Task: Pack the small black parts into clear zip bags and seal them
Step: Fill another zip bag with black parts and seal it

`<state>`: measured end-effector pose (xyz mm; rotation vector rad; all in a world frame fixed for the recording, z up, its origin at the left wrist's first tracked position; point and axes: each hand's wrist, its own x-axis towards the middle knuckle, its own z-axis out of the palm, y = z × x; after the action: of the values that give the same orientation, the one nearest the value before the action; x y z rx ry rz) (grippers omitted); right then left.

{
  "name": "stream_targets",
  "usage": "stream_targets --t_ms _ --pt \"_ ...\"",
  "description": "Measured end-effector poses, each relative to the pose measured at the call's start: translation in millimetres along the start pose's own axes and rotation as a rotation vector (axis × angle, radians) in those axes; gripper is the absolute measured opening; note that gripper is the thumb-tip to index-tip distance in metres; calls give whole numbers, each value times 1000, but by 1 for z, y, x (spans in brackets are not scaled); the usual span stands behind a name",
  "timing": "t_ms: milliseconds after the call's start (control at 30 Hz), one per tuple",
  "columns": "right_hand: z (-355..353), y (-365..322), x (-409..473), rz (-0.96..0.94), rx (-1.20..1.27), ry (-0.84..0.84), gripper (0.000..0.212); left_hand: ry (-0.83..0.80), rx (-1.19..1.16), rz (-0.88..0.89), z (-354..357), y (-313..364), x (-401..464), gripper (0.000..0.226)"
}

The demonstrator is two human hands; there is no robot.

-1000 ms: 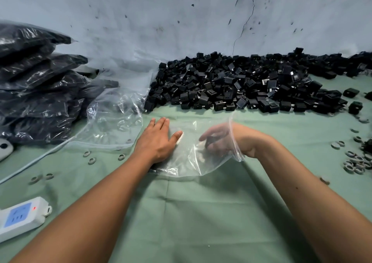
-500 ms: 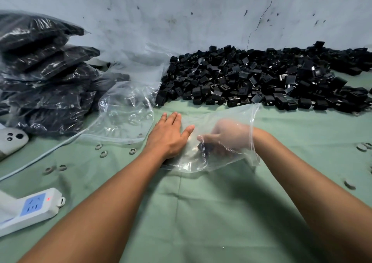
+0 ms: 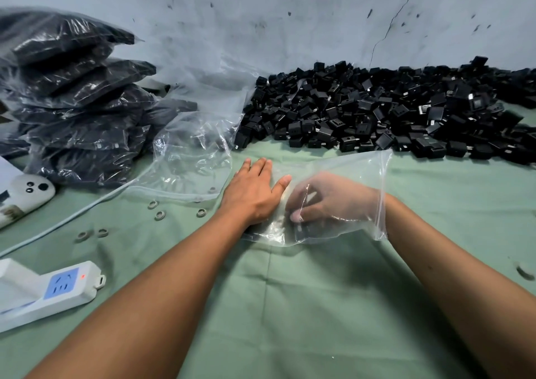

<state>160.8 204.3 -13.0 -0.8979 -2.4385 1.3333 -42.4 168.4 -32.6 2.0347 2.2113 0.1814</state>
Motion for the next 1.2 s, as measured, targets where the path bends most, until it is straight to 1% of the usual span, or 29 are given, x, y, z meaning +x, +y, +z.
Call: stream_targets --t_ms 33,133,200,233,267,333,400,433,467,500,567,633,667,700,800,833,900,967,1033,1133,1200 --pt "2 -2 2 -21 -68 56 9 -2 -1 -1 0 0 0 84" --pt "11 -4 9 -55 -220 232 33 -2 -3 -3 1 0 0 83" --pt "16 -2 15 -19 -357 270 46 -1 -12 0 2 -1 1 81" --pt "19 0 16 -8 -375 259 46 -2 -18 2 2 -2 1 80" --pt "19 0 17 -6 -328 239 43 -3 -22 2 2 -2 1 81" --pt "12 3 11 -5 -66 174 29 -2 -25 2 2 -2 1 82" --pt "0 6 3 -17 180 32 15 -2 -27 7 2 -2 1 83" --pt "-5 9 0 -7 222 -57 14 -1 -25 9 2 -2 1 83" --pt "-8 10 -2 15 211 -128 15 1 -22 10 3 -2 1 83" --pt "-9 11 -3 33 179 -150 14 3 -18 12 3 -2 2 84" --pt "-7 11 -1 35 167 -86 4 9 -19 17 4 -3 2 85" --pt "-6 12 2 -39 123 3 11 13 -32 22 4 -4 2 86" --pt "-5 12 3 -86 101 12 9 14 -36 22 5 -4 2 86" --pt "-4 11 4 -117 114 0 5 15 -37 23 5 -5 3 87" --pt "4 7 8 -146 252 -91 9 7 -37 16 5 -5 4 85" --pt "8 5 9 -146 267 -89 9 4 -37 14 4 -4 4 85" --pt "12 5 12 -159 210 -53 15 3 -28 15 3 -3 3 85" --pt "13 7 13 -113 231 -85 24 1 -29 14 2 -3 3 85" --pt "14 10 14 -47 353 -163 30 7 -70 12 -1 -3 2 89" --pt "18 13 16 -10 440 -223 45 46 -261 0 -10 -9 1 101" --pt "19 14 19 23 501 -282 51 63 -381 -8 -14 -16 0 99"
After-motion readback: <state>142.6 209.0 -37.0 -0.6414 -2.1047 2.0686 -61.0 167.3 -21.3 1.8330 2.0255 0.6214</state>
